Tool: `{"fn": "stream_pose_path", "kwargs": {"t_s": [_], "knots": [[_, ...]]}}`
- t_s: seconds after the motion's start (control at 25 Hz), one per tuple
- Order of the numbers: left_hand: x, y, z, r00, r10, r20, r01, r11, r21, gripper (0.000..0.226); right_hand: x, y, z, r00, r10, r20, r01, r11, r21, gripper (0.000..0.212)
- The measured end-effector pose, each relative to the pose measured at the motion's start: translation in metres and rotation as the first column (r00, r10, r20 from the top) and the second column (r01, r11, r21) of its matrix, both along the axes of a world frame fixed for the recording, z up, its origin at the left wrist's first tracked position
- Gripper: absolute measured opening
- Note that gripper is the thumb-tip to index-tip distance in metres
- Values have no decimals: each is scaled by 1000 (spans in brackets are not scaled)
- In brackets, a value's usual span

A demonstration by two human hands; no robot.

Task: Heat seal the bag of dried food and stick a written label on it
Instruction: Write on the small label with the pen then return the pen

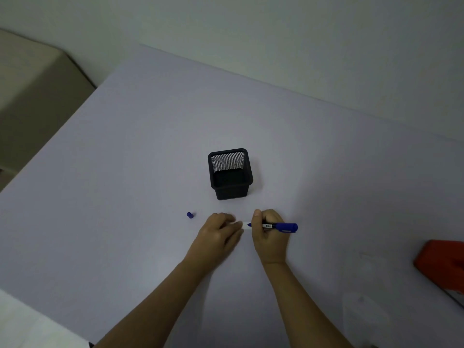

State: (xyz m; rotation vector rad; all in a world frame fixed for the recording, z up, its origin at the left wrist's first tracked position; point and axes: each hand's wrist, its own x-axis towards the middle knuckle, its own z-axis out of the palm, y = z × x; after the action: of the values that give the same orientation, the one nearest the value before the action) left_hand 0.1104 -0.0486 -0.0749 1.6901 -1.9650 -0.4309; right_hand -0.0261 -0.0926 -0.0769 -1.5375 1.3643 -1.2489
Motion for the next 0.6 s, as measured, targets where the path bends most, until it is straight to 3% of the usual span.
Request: {"fn": "stream_pose_path", "kwargs": {"t_s": [0.08,0.24,0.6], "knots": [[1,5,-1,998,-40,43,42,998,-40,43,1,0,-3,999,15,-38,-15,1000,-6,37],[2,3,1,994,-82,69,84,996,-28,35,2,1,-5,996,32,-82,-35,999,-25,36],[3,-10,9,987,57,-153,-37,991,131,34,4,3,-1,992,12,-126,-26,993,-113,53]]}}
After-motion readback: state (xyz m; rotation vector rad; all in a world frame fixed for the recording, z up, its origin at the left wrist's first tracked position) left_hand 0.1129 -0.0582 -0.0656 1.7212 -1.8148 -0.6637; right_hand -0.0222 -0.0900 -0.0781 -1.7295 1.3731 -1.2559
